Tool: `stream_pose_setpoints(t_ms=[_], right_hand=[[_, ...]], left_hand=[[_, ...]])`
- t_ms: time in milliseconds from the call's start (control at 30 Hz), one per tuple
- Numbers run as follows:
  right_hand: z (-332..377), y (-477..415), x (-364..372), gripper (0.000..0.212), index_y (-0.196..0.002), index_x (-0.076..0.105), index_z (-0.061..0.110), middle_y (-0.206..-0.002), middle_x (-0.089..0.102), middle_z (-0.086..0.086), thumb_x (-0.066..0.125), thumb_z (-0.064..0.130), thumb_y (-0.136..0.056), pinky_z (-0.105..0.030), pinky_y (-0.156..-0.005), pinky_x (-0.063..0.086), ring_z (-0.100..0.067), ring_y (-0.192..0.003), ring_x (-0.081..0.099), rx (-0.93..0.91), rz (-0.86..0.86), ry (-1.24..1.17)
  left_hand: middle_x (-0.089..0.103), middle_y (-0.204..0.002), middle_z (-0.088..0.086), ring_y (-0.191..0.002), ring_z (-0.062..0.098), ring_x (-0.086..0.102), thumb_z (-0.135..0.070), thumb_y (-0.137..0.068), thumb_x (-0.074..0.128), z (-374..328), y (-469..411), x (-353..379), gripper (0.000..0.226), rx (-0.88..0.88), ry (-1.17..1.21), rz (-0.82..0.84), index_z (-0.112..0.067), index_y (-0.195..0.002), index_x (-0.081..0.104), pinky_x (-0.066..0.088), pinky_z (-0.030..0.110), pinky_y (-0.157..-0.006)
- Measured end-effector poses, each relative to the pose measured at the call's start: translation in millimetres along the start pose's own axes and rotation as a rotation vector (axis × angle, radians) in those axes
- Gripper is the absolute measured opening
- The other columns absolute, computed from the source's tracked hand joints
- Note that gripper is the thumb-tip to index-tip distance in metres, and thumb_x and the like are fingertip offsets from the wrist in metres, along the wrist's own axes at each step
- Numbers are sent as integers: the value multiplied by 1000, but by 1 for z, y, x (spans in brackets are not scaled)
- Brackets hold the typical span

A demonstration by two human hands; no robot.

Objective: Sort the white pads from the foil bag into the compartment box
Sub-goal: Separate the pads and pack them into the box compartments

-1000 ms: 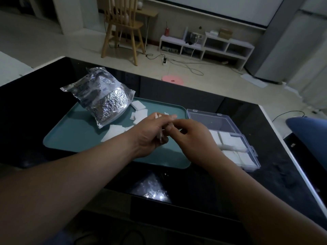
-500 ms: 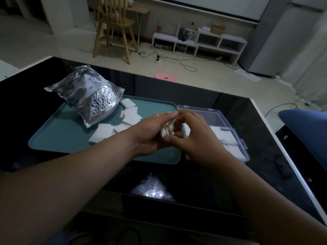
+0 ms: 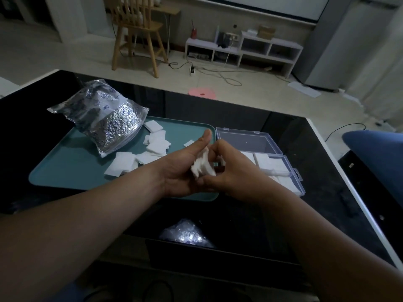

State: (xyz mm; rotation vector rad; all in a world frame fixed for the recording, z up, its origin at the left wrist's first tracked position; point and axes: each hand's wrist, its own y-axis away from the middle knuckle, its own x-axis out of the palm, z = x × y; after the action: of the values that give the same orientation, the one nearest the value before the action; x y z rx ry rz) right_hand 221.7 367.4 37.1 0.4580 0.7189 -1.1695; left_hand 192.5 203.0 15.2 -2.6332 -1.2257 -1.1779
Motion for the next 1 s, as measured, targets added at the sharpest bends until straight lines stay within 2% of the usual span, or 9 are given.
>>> stream_pose_setpoints(t_ms=[133,200,300,367,467,600,700,800,1000], right_hand=[[1,1,-7,52,-109,53,14,-99,69,14,92,28,-77,-11,-72,51,11,-86,65,28,-20,-96],[5,2,-6,59,-111,52,13,-97,69,13,94,32,-74,-10,-68,49,8,-83,66,36,8,-100],[8,-1,3,59,-110,51,17,-102,68,5,92,41,-74,-26,-77,56,-8,-90,66,35,18,-23],[8,-2,5,50,-106,51,17,-99,66,4,88,35,-78,-32,-75,57,-10,-87,64,20,-20,8],[7,-2,2,40,-100,51,12,-88,63,8,85,21,-82,-17,-64,48,2,-72,56,-5,-61,-70],[8,0,2,35,-98,55,20,-92,66,12,86,21,-83,-11,-70,45,5,-79,59,-22,-60,-72],[9,-2,4,42,-100,53,23,-96,64,12,89,23,-79,-9,-70,45,8,-81,59,-18,-19,-53],[8,-2,4,44,-100,50,13,-93,63,7,89,15,-79,-12,-67,48,7,-76,60,-21,28,-61],[13,0,1,51,-100,47,8,-87,59,4,92,15,-77,-11,-61,44,7,-64,52,-38,47,-58]], left_hand=[[65,-121,9,-106,22,64,-61,-100,44,0,1,-5,53,61,4,-56,-19,-118,71,53,41,-99],[62,-126,12,-110,23,64,-58,-102,45,1,1,-4,53,63,11,-43,-14,-122,67,56,33,-94],[71,-97,5,-87,17,71,-58,-100,46,2,3,-1,52,26,27,-26,-13,-97,72,60,27,-77],[71,-89,1,-78,14,70,-62,-98,46,2,4,0,52,9,19,-34,-16,-92,71,59,31,-78],[70,-95,1,-83,13,66,-59,-100,44,0,8,0,50,7,33,-54,-21,-93,76,52,37,-94],[69,-71,-4,-60,6,64,-55,-103,38,0,9,2,58,15,50,-51,-27,-71,78,56,25,-72],[70,-81,1,-64,11,68,-58,-102,39,1,10,5,52,8,52,-71,-22,-89,75,59,25,-62],[66,-106,5,-80,15,71,-63,-100,40,4,8,1,54,1,34,-52,-18,-112,66,59,27,-69],[68,-87,3,-66,14,68,-65,-100,38,5,9,3,59,-28,22,-22,-18,-89,73,57,27,-66]])
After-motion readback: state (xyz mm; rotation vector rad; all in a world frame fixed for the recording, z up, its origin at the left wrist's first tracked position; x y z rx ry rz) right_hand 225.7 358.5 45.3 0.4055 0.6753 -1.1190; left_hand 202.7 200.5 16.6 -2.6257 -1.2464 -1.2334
